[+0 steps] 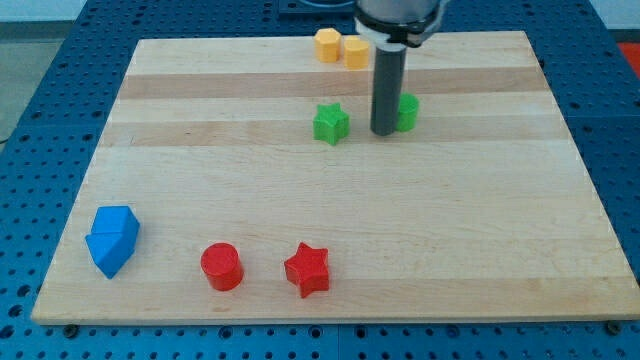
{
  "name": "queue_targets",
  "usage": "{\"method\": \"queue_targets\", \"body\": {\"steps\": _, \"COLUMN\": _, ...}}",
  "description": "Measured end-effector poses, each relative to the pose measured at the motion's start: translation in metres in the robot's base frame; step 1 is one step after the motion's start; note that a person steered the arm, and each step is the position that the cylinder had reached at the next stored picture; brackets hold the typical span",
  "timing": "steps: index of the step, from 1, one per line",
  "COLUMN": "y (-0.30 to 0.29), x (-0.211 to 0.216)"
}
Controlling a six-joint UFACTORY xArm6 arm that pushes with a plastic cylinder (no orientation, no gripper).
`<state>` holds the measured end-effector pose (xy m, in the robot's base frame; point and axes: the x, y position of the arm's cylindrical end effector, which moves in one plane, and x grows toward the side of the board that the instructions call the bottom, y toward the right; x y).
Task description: Slide yellow hexagon a bit right
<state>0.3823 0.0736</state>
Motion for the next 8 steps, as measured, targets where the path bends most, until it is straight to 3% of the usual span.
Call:
{"method": "queue_targets", "body": {"steps": 3, "y": 0.067, "x": -0.052}}
{"method": "queue_targets", "body": {"steps": 5, "y": 0.081, "x": -0.045}}
{"method": "queue_targets", "body": {"steps": 7, "y": 0.146, "x": -0.106}}
{"method": "queue_targets", "body": {"steps": 8, "y": 0.136, "x": -0.054}}
